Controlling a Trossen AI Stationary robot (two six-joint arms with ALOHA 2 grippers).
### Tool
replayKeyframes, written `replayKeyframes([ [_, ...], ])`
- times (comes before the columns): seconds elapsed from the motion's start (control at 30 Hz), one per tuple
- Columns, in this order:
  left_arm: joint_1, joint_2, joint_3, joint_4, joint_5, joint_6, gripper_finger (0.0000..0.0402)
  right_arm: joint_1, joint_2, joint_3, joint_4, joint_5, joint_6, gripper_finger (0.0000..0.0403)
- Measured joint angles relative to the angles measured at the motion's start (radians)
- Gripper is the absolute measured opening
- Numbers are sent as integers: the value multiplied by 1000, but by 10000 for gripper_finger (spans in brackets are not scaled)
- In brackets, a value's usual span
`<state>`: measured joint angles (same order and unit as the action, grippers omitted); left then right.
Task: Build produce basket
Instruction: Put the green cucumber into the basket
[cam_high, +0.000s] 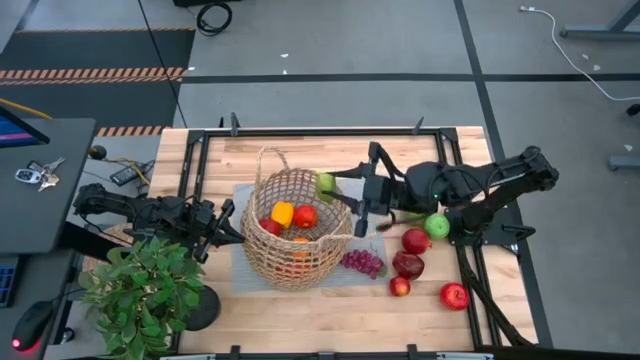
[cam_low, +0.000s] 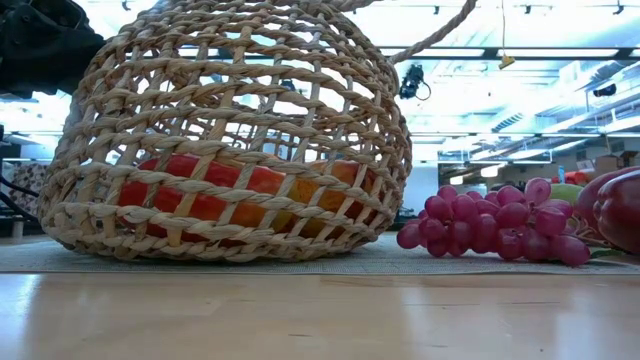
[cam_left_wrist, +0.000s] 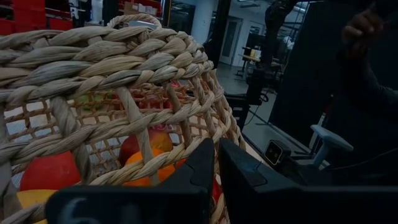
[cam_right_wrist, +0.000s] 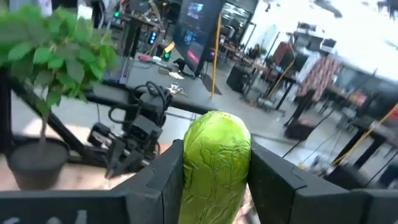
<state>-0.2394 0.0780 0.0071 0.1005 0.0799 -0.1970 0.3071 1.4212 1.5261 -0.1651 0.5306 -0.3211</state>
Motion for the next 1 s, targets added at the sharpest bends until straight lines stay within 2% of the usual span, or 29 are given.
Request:
replayKeyframes([
  [0.3, 0, 0, 0, 0, 0, 0, 36, 59, 0, -3, -84, 1, -463, 157],
  [0.47, 0, 0, 0, 0, 0, 0, 31, 76, 1, -32, -75, 1, -593, 158],
  [0.73, 0, 0, 0, 0, 0, 0, 33, 80, 1, -42, -63, -13, -585, 158],
  [0.9, 0, 0, 0, 0, 0, 0, 35, 64, 1, -42, -59, -106, -476, 158],
  [1.0, 0, 0, 0, 0, 0, 0, 31, 51, 1, -42, -51, -112, -371, 158],
])
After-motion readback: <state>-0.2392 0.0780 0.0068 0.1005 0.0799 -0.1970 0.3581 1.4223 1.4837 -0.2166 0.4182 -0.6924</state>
